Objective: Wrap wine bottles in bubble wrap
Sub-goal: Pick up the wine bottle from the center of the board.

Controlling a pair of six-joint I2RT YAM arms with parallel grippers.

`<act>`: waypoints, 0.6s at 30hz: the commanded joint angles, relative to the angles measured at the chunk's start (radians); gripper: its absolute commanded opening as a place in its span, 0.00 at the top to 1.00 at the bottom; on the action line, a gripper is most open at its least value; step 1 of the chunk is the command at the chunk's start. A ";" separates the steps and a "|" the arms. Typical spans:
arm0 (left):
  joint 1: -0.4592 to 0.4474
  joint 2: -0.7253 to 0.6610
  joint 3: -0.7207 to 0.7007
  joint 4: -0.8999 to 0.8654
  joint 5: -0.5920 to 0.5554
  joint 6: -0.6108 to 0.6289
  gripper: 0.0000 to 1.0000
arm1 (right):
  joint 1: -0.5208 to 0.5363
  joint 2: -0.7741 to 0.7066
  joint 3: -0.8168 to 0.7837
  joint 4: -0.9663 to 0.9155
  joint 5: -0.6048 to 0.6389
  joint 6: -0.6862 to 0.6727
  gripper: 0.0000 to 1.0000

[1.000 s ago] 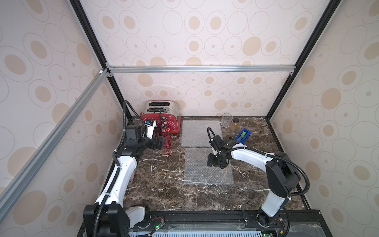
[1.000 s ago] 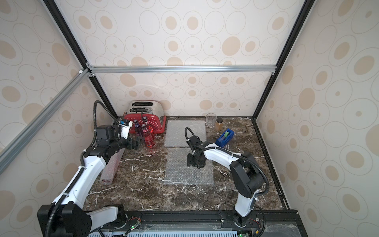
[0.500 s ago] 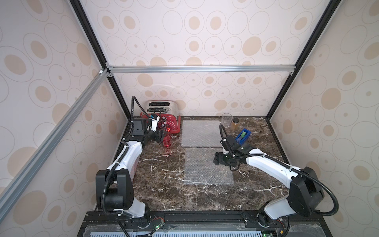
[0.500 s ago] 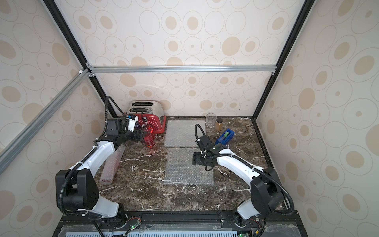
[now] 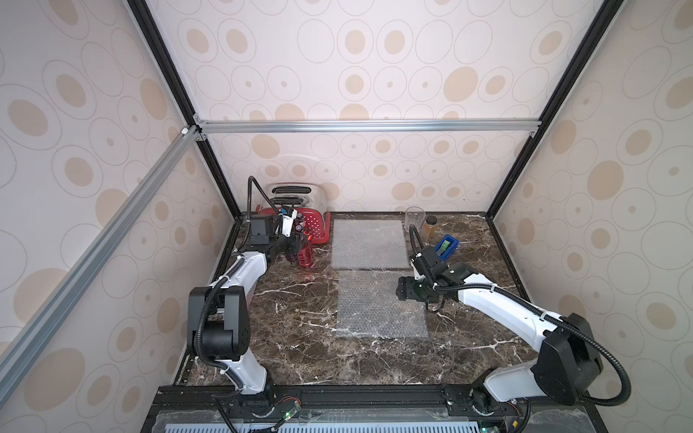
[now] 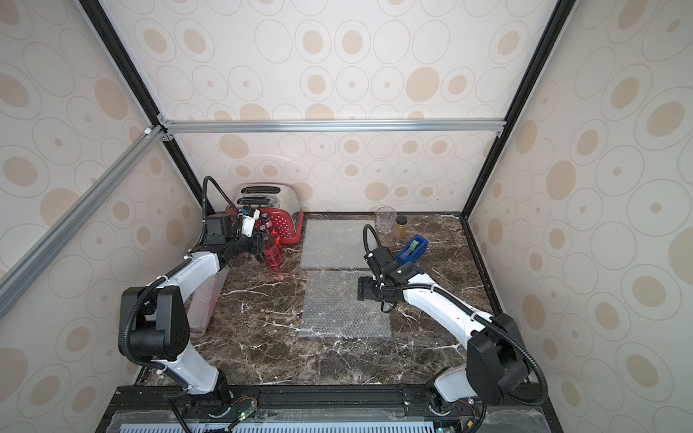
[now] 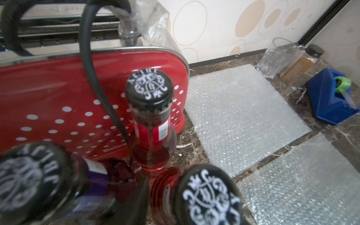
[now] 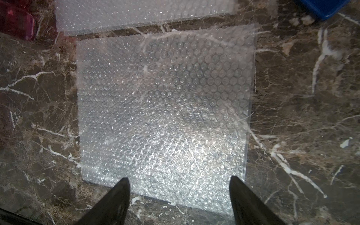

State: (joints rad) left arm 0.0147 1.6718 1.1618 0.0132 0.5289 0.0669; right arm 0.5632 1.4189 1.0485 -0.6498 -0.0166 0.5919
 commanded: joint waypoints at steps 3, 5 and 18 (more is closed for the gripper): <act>-0.004 -0.019 0.000 0.099 0.072 0.017 0.73 | -0.001 -0.022 -0.020 0.010 -0.015 -0.020 0.19; -0.004 -0.039 -0.022 0.122 0.085 0.023 0.82 | -0.001 -0.025 -0.021 0.018 -0.020 -0.024 0.20; -0.007 -0.287 -0.038 -0.210 0.298 0.073 1.00 | 0.151 0.039 0.031 0.250 -0.069 -0.198 0.20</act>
State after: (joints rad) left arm 0.0128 1.4929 1.0882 -0.1402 0.7067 0.1276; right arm 0.6533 1.4372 1.0500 -0.5186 -0.0784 0.4877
